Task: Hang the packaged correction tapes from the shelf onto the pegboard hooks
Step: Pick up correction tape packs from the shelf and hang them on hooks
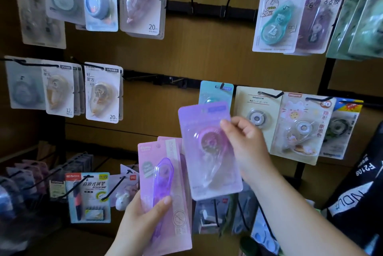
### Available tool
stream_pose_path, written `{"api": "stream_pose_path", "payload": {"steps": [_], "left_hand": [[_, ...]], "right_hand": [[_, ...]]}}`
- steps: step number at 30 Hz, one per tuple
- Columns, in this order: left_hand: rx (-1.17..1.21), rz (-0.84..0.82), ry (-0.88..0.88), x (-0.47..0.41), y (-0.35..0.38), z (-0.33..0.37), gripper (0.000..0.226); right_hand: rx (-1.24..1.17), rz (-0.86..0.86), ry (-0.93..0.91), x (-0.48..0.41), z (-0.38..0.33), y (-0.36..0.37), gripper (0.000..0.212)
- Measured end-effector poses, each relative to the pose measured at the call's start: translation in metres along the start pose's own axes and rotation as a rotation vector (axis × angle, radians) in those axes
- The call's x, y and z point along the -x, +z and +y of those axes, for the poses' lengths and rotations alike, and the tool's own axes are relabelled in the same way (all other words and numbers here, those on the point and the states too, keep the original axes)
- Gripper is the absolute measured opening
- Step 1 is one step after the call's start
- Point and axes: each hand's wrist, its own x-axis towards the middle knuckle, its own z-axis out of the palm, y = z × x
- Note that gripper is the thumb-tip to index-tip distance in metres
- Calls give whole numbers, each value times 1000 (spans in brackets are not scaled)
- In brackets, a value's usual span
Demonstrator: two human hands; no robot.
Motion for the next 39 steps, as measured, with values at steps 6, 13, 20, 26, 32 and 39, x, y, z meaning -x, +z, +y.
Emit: {"api": "stream_pose_path", "payload": {"steps": [6,13,20,26,32,39], "left_hand": [[-6,-13,-10,4,4,13,40],[-32,-23,-26,3,3,12,77],[-17,-36,-8,2,-1,9,105],[11,3,6,-2,-3,2,70],[40,36,-32,-2,-5,-2,48],[27,32,-34,-4,-7,1,34]], "right_hand": [[-43,171,-15,-29,-17,-11,26],[-66,185,14,-38,-14,-5,28],[-104,196,28,-42,-14,-1,27],[-122,238,30,-42,-13,-5,29],[-46,255,65,-45,-6,-2,28],[224,303,65,-68,2,5,18]]}}
